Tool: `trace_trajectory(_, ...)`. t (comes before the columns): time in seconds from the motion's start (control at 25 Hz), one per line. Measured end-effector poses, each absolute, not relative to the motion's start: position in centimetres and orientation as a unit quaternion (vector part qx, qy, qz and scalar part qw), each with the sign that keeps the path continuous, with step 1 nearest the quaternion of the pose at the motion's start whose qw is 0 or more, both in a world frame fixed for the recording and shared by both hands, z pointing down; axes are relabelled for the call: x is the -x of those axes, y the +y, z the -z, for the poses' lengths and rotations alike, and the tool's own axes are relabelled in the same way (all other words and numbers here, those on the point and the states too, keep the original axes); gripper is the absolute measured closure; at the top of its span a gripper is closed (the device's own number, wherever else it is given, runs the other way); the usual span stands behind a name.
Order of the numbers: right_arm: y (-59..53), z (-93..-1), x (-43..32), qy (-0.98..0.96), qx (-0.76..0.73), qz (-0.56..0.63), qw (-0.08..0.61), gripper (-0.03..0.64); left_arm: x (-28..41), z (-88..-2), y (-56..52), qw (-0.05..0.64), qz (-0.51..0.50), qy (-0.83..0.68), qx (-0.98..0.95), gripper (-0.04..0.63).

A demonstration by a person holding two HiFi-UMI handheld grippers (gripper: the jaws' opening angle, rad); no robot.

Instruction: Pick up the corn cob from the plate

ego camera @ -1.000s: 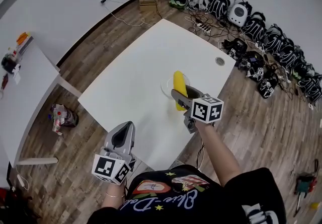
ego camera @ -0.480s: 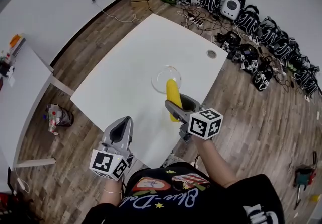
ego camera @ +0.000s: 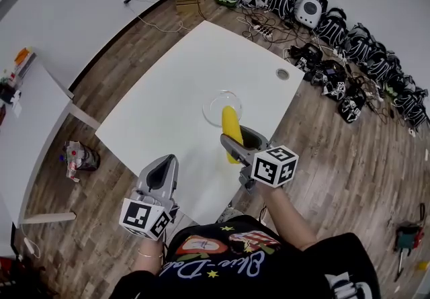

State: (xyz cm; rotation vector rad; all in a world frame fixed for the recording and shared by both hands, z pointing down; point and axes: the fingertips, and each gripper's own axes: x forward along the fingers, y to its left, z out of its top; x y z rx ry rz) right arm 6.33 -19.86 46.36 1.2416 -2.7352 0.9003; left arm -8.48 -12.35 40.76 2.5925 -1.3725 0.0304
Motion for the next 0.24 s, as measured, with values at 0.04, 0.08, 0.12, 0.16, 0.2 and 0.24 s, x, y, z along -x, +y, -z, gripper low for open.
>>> trace_trajectory(0.04,-19.84,-46.32,-6.23,-0.873,-0.395,-0.286,0.003,0.348,8.57,-40.73,-12.33,0.103,-0.009,-0.466,-0.878,0.598)
trace_trajectory(0.08,-19.83,-46.26,-6.14,-0.873,-0.394,-0.286,0.002,0.348,8.65,-40.71,-12.3,0.103,-0.008,-0.467,-0.878,0.598)
trace_trajectory(0.12,-19.84,-46.19,-6.07,-0.874,-0.393,-0.287,0.001,0.348,8.7,-40.69,-12.27,0.102,-0.007,-0.468,-0.878,0.598)
trace_trajectory(0.16,-19.87,-46.11,-6.01,-0.874,-0.392,-0.288,-0.001,0.348,8.73,-40.63,-12.24,0.101,-0.007,-0.468,-0.878,0.598)
trace_trajectory(0.2,-19.9,-46.05,-5.97,-0.874,-0.391,-0.289,-0.004,0.348,8.75,-40.57,-12.22,0.1,-0.007,-0.468,-0.878,0.598)
trace_trajectory(0.24,-19.94,-45.98,-5.92,-0.874,-0.39,-0.291,-0.006,0.348,8.77,-40.5,-12.2,0.099,-0.007,-0.468,-0.878,0.598)
